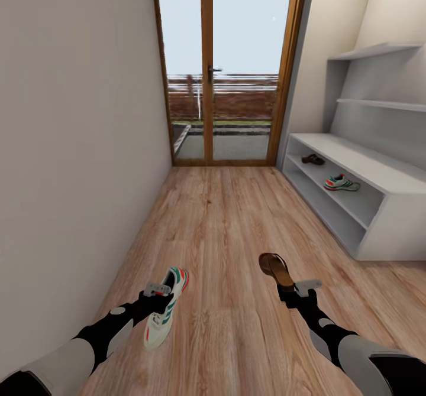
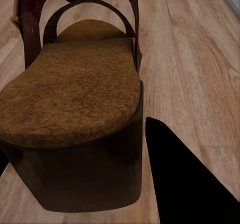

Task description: Pick up the two gym shoes and the two sandals from the corridor floor and place them onto the hallstand (shoe rack) in the corridor, making sure they are on the rack and not on the floor. Arrange them so the two gym shoes are next to each other and the two sandals are next to each other.

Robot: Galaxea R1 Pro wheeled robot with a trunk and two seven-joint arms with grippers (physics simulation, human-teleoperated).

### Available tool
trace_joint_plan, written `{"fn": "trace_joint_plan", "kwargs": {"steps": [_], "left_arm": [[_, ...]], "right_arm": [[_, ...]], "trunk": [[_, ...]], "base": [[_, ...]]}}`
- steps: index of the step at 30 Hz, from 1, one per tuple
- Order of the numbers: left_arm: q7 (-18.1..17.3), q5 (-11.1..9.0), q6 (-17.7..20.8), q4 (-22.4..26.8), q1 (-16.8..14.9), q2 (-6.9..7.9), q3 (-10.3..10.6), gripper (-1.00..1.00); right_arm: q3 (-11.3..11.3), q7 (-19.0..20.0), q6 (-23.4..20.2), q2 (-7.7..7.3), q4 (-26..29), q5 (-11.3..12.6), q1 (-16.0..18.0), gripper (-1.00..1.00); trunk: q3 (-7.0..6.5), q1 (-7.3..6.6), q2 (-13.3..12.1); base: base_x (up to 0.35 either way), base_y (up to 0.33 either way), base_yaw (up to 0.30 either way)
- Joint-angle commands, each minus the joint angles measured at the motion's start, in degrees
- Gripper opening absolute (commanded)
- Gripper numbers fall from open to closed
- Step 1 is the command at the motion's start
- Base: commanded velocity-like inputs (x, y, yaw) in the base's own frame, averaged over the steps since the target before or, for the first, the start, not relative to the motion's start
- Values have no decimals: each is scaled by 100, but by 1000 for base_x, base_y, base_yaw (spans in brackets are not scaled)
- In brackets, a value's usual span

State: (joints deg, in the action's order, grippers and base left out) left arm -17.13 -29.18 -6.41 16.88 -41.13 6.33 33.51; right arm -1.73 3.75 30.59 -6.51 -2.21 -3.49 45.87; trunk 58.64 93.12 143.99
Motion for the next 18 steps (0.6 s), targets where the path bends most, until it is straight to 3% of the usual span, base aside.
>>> {"fn": "trace_joint_plan", "kwargs": {"steps": [1,16,17,18], "left_arm": [[4,0,-1,1,0,0,0,-100],[2,0,-9,6,0,-7,76,-100],[1,1,-7,5,0,-7,97,-100],[0,50,3,4,0,-8,309,-100]], "right_arm": [[6,11,-1,0,1,15,1,-100],[6,10,-1,-2,1,15,1,-100],[6,10,-1,-1,1,15,1,-100],[6,8,-1,-1,1,15,1,-100]], "trunk": [[0,0,0],[0,0,0],[0,0,0],[0,0,0]], "base": [[347,0,0],[347,0,0],[347,0,0],[347,0,0]]}}
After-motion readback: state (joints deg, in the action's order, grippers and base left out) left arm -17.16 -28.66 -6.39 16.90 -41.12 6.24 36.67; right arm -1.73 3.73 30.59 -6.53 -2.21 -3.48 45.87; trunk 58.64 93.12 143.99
